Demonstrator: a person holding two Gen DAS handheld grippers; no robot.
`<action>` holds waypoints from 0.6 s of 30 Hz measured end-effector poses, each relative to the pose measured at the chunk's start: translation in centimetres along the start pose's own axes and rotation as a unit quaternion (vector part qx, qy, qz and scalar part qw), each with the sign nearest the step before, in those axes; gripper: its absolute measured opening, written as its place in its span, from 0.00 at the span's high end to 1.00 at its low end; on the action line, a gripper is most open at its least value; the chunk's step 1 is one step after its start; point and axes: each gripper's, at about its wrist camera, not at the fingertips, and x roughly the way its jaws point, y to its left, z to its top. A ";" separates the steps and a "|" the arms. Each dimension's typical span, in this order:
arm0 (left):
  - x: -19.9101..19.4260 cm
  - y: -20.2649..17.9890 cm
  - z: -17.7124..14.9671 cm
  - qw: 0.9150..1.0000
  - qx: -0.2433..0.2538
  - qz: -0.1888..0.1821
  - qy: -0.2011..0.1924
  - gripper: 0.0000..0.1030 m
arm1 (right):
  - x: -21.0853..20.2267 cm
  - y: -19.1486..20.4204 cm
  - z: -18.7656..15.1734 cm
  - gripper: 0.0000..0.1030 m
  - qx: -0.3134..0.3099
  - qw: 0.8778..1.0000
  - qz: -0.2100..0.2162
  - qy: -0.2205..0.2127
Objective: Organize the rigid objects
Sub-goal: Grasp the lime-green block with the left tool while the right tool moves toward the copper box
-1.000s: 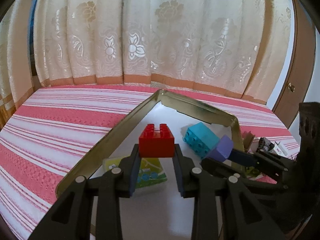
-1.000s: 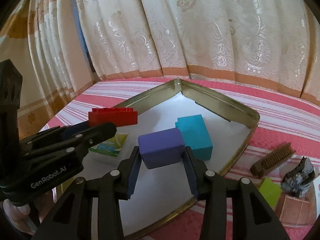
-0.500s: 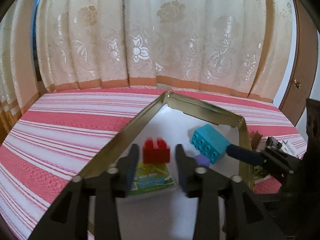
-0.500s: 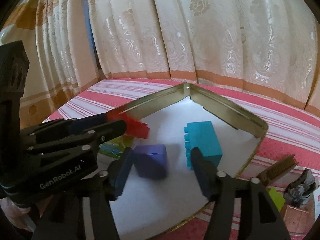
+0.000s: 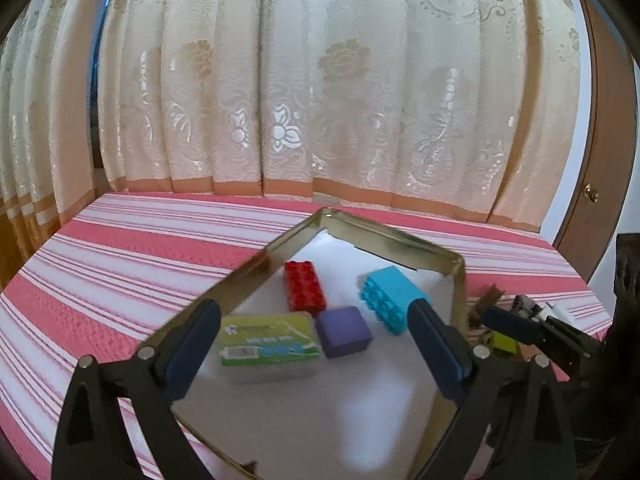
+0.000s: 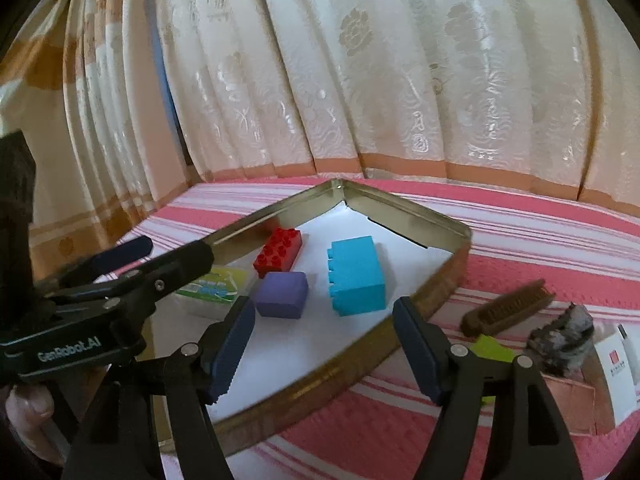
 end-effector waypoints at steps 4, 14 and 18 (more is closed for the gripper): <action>-0.8 -1.9 -0.5 1.000 0.011 -0.016 -0.002 0.07 | -2.4 -1.8 -1.0 0.29 -0.002 1.000 -0.017 -0.015; -0.8 -10.1 -2.3 0.995 0.066 -0.077 0.017 0.08 | -8.5 -11.1 -4.2 0.29 0.055 0.991 -0.115 -0.033; -0.3 -13.2 -3.1 0.991 0.088 -0.093 0.027 0.08 | -10.0 -14.0 -4.9 0.29 0.088 0.987 -0.131 -0.037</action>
